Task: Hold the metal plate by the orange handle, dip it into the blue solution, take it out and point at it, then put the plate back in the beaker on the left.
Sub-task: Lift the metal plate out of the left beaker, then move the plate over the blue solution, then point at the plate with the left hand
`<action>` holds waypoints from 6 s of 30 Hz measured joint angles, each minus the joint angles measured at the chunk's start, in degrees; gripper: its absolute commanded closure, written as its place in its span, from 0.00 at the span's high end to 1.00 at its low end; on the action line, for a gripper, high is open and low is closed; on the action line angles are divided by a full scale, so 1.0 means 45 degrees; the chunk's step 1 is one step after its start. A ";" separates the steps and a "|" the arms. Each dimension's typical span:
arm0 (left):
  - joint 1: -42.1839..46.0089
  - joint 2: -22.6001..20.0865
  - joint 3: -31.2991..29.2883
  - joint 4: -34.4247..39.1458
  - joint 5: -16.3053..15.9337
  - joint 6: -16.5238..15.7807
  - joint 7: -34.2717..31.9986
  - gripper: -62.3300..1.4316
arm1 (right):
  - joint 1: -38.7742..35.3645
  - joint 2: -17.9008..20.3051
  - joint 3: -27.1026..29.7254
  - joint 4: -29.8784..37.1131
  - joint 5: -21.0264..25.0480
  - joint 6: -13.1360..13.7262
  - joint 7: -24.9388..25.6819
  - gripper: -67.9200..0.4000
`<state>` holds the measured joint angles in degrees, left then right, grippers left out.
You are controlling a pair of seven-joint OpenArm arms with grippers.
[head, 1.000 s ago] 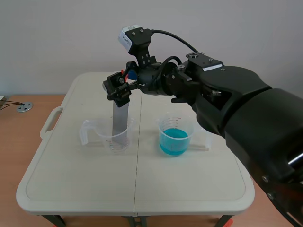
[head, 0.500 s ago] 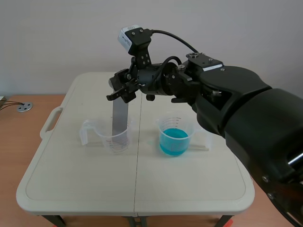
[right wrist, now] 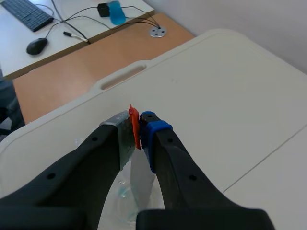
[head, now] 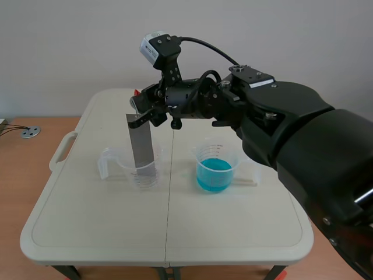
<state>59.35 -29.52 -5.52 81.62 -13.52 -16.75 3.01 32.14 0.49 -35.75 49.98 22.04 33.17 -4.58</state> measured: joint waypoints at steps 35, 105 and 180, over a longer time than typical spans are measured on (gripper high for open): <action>0.0005 -0.0005 0.0044 0.0112 -0.0126 -0.0005 -0.0384 0.07 | -0.1438 0.1841 0.0000 0.6203 -0.0704 0.0641 0.0709 0.03; -1.2721 -0.1700 0.5994 0.2832 -0.1967 -0.2234 0.1015 0.07 | -0.3876 0.9379 0.3123 1.0200 0.5683 0.0835 0.0155 0.03; -0.4668 -0.3512 0.0957 0.1336 -0.0772 0.1054 -0.1705 0.07 | -0.3876 0.9374 0.3123 1.0122 0.5678 0.0835 0.0291 0.03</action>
<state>38.35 -45.32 -1.21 87.64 -16.99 -12.01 -4.67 14.70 42.68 -21.69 95.53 47.59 36.93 -3.27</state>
